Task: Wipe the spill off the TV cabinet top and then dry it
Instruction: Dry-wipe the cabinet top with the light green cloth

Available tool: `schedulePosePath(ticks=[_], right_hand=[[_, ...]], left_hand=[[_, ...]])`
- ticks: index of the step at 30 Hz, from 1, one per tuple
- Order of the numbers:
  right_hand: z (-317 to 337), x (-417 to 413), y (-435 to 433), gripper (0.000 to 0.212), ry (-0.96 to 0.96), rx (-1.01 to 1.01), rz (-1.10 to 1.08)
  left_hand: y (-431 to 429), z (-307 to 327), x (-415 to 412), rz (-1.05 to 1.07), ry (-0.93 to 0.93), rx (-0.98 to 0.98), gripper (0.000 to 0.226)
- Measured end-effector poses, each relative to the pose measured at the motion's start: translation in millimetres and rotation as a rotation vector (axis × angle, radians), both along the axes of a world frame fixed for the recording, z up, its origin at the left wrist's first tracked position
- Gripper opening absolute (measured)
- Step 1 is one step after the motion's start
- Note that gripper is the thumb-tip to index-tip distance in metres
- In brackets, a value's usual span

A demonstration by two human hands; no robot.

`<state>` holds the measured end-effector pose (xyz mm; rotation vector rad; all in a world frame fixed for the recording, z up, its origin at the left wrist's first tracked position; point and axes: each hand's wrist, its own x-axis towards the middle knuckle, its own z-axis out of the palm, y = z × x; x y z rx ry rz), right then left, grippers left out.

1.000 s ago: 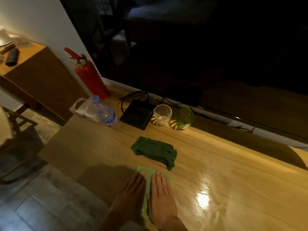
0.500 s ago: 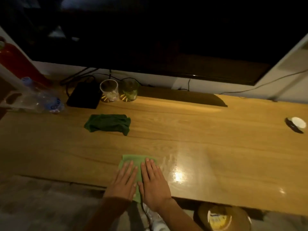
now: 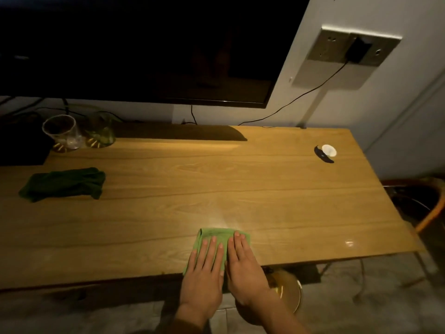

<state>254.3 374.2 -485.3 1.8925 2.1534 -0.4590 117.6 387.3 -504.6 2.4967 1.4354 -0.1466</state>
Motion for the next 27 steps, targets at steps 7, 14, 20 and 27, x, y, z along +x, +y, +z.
schedulePosePath(ticks=[7, 14, 20, 27], right_hand=[[-9, 42, -27, 0.063, 0.167, 0.008, -0.151], [-23, 59, 2, 0.063, 0.217, 0.051, -0.193], [-34, 88, 94, 0.062, 0.199, 0.090, -0.166], [-41, 109, 240, 0.062, 0.159, 0.087, -0.167]], left_hand=[[-21, 7, 41, 0.070, -0.023, -0.121, 0.053], [14, -3, 63, 0.126, -0.024, -0.081, 0.055], [103, -26, 88, 0.153, -0.038, -0.036, 0.059], [251, -40, 114, 0.182, -0.014, -0.006, 0.057]])
